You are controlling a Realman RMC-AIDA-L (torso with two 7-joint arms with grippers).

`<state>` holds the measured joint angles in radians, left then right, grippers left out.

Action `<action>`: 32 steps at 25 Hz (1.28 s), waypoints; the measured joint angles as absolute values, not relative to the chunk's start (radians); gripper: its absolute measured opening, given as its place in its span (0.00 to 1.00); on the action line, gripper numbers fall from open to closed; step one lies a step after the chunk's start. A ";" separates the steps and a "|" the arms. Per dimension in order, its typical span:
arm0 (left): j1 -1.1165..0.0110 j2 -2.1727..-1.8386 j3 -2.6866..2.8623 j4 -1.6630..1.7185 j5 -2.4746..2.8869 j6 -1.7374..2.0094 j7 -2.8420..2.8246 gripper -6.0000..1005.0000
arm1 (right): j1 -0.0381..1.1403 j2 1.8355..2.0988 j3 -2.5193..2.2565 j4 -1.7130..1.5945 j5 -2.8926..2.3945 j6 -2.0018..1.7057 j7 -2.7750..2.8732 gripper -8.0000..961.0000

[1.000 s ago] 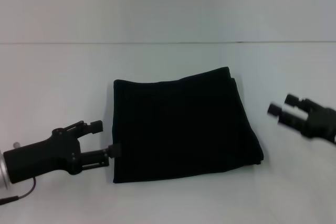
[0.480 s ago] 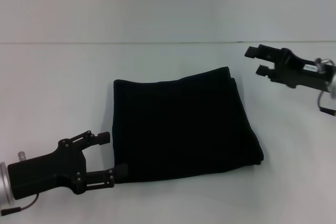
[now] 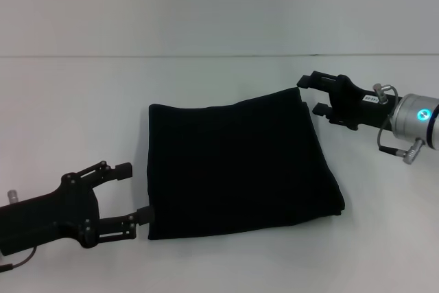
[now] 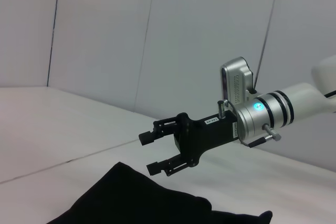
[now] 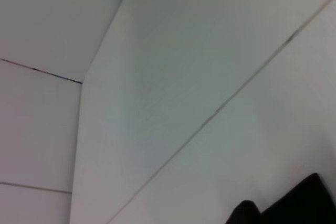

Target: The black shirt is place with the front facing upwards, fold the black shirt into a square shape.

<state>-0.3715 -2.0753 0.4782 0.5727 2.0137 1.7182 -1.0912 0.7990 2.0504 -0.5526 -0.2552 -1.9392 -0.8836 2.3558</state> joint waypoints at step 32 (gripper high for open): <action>-0.342 -2.074 0.478 0.577 2.010 1.774 -1.095 0.93 | 0.824 2.091 -0.567 -0.244 -1.922 -0.808 2.315 0.81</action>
